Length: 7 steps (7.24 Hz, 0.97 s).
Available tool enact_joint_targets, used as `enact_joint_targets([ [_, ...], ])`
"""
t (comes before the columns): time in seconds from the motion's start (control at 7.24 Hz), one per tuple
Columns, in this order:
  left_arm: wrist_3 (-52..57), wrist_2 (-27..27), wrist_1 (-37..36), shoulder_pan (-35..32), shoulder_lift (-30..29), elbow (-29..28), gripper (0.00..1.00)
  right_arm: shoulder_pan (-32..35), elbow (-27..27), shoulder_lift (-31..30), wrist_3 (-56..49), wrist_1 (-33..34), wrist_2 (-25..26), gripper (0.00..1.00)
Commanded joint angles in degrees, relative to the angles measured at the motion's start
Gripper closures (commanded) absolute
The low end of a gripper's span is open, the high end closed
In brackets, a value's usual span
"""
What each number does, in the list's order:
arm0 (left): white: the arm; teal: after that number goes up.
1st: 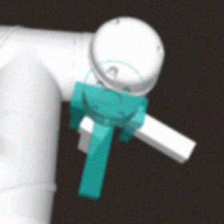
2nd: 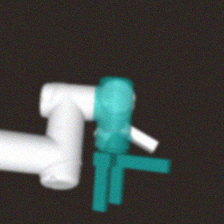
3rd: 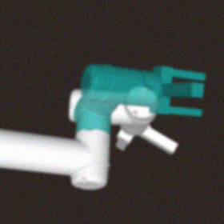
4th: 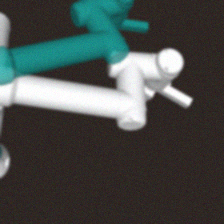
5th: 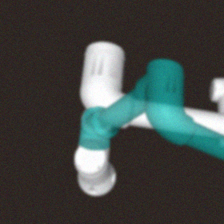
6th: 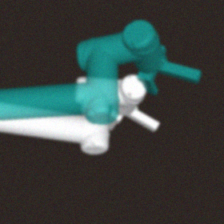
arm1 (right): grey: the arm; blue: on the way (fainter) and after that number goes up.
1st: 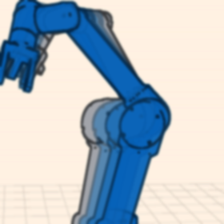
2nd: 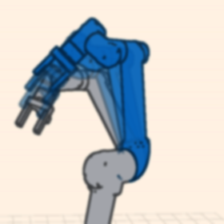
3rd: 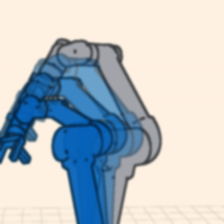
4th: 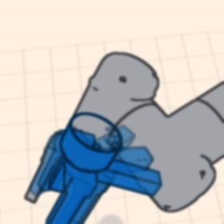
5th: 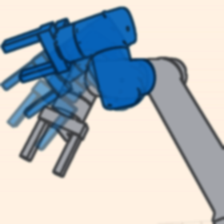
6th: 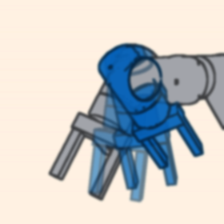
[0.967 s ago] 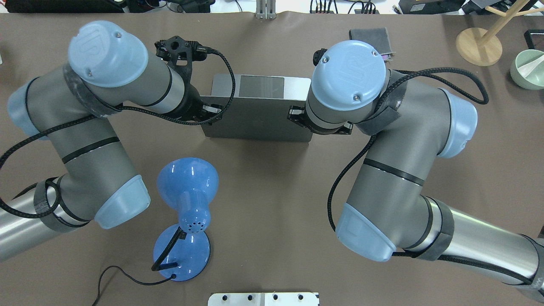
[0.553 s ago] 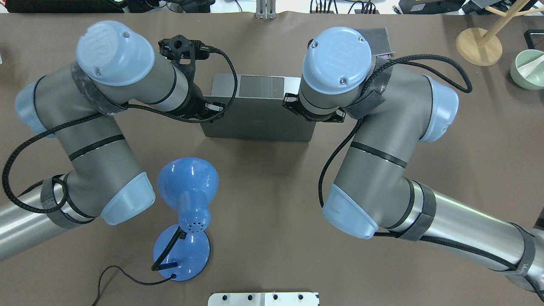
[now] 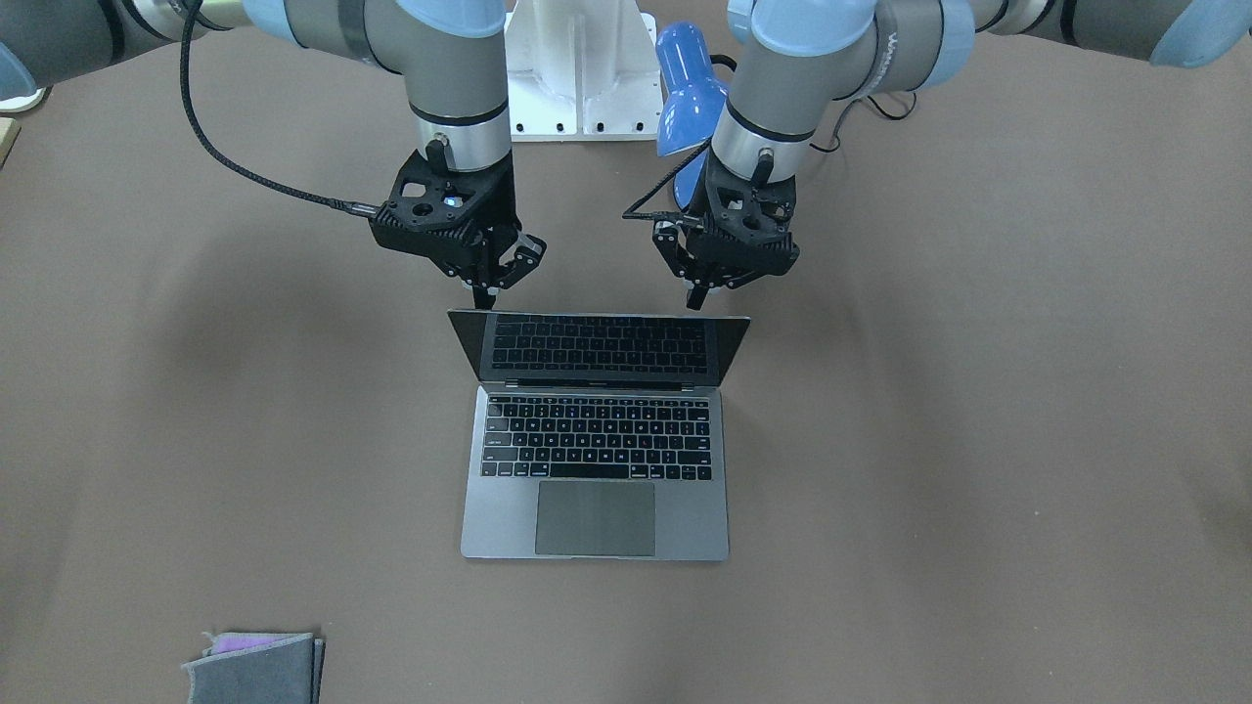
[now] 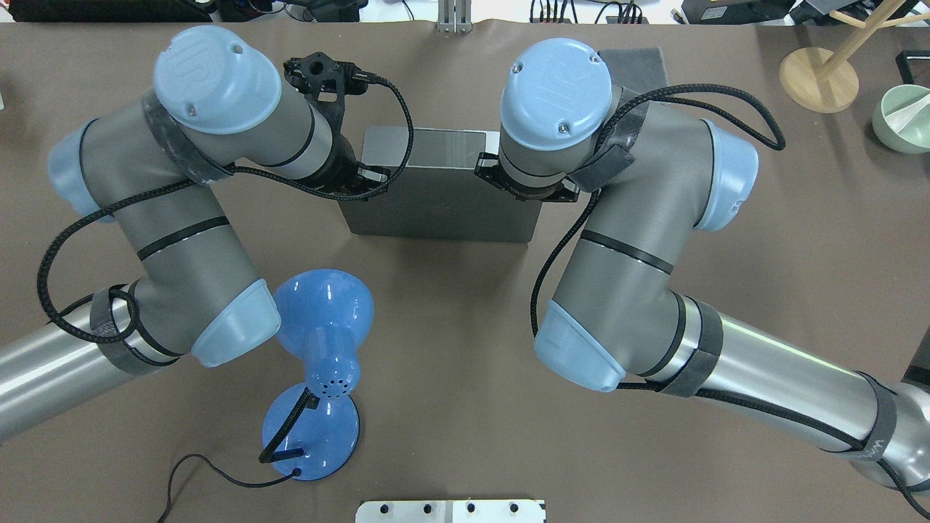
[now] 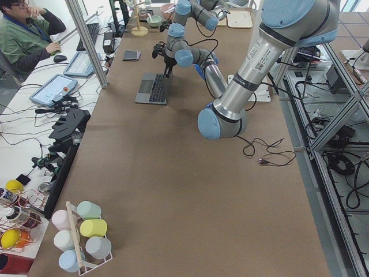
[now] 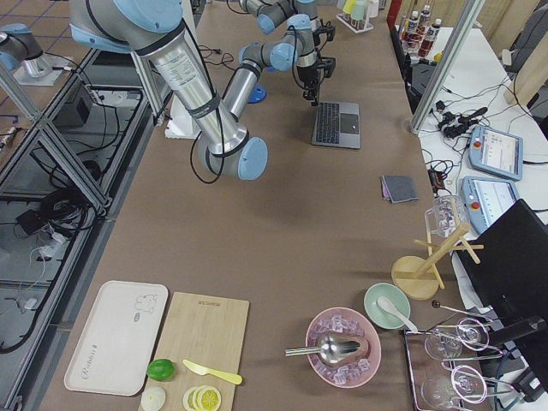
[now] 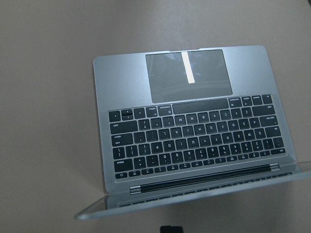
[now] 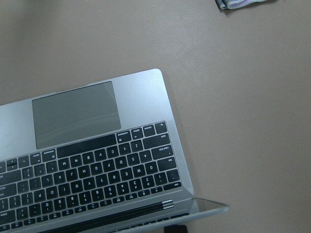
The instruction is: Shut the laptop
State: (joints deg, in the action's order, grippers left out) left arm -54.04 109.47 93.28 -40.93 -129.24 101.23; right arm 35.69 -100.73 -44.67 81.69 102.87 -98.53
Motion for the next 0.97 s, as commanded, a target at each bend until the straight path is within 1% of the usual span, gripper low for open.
enact_joint_targets([
  [0.0, 1.0, 0.0, 0.4, -1.8, -2.8, -4.2, 1.0, 1.3, 3.6, 0.3, -0.4, -3.4, 0.0, 1.0],
  [0.28, 2.5, 0.0, 0.8, -2.8, -4.7, -7.5, 1.0, 2.0, 6.0, 1.3, -0.7, -4.3, 0.0, 1.0],
  [0.55, 3.5, 0.0, 3.5, -3.8, -6.2, -12.3, 1.0, 2.5, 8.2, 2.4, -0.7, -5.2, -0.1, 1.0],
  [0.69, 3.5, 0.0, 4.5, -4.2, -6.5, -13.9, 1.0, 3.1, 10.1, 2.7, -0.8, -7.1, -0.1, 1.0],
  [0.83, 3.5, 0.0, 5.1, -4.2, -7.2, -15.3, 1.0, 3.8, 12.7, 3.9, -1.5, -7.5, -0.1, 1.0],
])
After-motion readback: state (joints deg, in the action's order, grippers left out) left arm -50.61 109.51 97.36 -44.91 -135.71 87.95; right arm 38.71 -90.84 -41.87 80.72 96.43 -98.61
